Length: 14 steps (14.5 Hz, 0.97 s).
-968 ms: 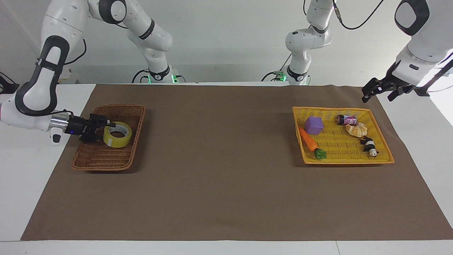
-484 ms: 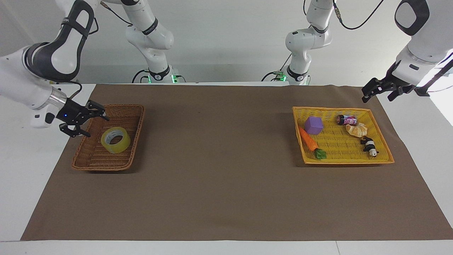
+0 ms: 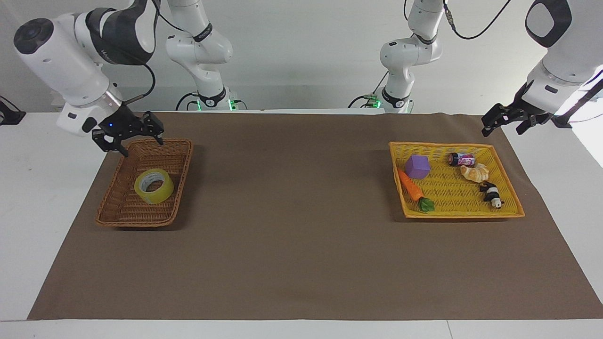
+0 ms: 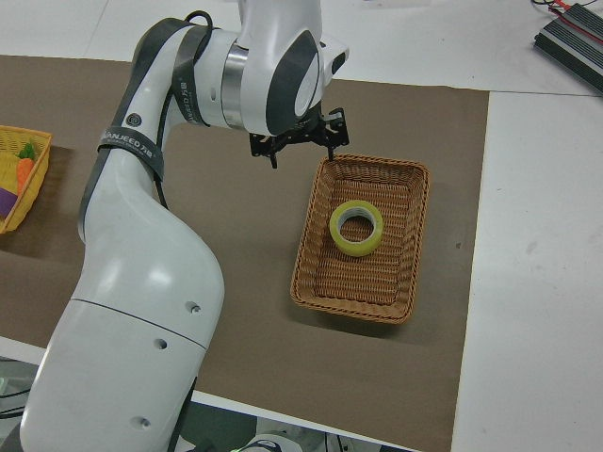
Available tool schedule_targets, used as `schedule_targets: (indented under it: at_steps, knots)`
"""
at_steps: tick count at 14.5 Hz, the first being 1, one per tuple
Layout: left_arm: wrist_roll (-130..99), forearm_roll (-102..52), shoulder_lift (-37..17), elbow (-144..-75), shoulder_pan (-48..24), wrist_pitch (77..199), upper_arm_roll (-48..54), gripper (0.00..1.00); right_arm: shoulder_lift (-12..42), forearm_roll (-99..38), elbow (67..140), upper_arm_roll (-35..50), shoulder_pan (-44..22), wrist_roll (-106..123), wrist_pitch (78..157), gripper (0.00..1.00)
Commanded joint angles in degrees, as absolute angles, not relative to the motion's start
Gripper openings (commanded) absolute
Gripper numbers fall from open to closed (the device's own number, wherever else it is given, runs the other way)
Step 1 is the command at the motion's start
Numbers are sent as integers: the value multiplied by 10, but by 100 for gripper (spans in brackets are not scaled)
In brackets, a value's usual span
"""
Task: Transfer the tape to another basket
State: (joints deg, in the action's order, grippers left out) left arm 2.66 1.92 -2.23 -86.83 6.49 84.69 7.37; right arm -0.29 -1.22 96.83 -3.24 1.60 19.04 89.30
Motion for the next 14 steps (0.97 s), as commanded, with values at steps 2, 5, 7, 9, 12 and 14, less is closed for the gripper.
schedule_targets:
  at_steps: [2, 5, 7, 9, 12, 14]
  knots:
    - [27, 25, -11, -882, 65, 853, 72, 100, -12, 12, 939, -36, 23, 157, 861, 100]
    - [27, 26, -11, -882, 65, 853, 72, 100, 2, 18, 896, -36, 28, 149, 829, 100]
    - [27, 25, -11, -882, 65, 853, 72, 100, 6, 20, 893, -38, 25, 142, 830, 100]
    - [27, 25, -11, -882, 65, 853, 72, 100, 7, 20, 891, -43, 17, 128, 829, 100]
    - [27, 26, -11, -882, 65, 853, 71, 100, 10, 22, 889, -58, 3, 126, 822, 100]
    - [27, 25, -11, -882, 65, 853, 72, 100, 9, 24, 890, -61, 4, 124, 823, 100]
